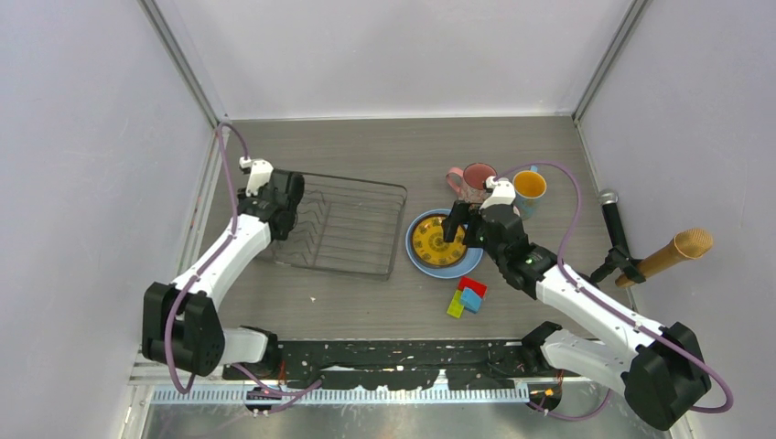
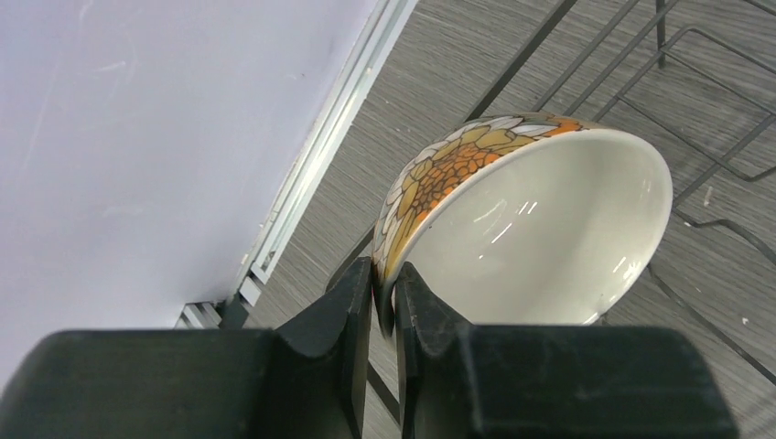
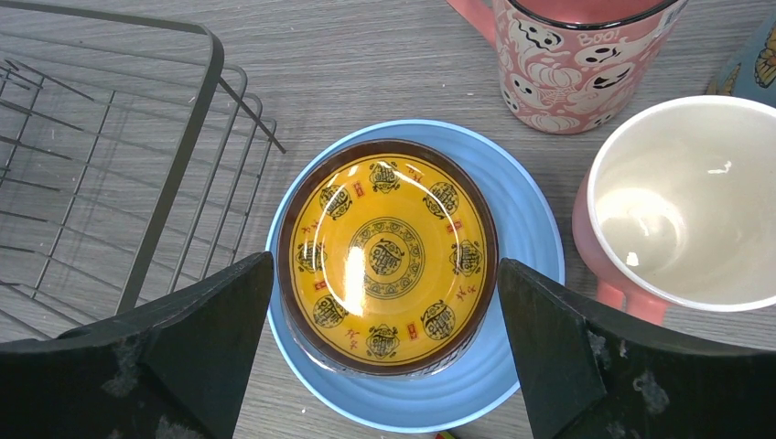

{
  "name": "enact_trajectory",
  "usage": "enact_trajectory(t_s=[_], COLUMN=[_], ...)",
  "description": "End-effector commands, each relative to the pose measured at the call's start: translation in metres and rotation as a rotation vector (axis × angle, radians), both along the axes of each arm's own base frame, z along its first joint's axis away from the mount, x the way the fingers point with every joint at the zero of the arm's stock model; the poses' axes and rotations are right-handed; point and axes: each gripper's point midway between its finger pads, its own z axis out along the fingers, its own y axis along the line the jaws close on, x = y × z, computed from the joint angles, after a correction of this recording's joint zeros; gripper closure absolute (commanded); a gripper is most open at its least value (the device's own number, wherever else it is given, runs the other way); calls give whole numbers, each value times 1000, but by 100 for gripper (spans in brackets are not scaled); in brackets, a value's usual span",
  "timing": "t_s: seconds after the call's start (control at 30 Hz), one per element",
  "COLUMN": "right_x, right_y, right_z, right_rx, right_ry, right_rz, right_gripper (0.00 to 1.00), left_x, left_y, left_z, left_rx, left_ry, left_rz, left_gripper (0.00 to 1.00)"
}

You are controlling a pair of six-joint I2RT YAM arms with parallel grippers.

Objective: Unload the mixed dishes from the dish rack
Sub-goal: Pick up the bowl from the dish rack.

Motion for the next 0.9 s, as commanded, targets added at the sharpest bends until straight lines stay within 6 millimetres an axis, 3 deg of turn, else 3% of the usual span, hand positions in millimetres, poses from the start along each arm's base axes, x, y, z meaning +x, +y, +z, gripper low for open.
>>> enact_trajectory(t_s=[0.0,0.3,0.47,0.7,0.87], right_x=[6,6,6,4,3], right_y=[2,1,1,3,5], right_z=[12,12,12,15,15], right_rx=[12,12,10,25,25], right_ry=[-43,-44,-43,-55,-49], right_rz=[-1,-2,-1,9,19], right_gripper=[1,1,1,1,1], left_x=[10,10,10,-5,-9], left_y=[6,1,-12,-10,-23], left_z=[36,61,75,103,110], left_rx=[90,151,65,-7,-129], left_ry=[-81,-85,-174,-302,-349], left_rz=[48,46,-19,-26,-90], left_gripper=[100,100,100,100,100])
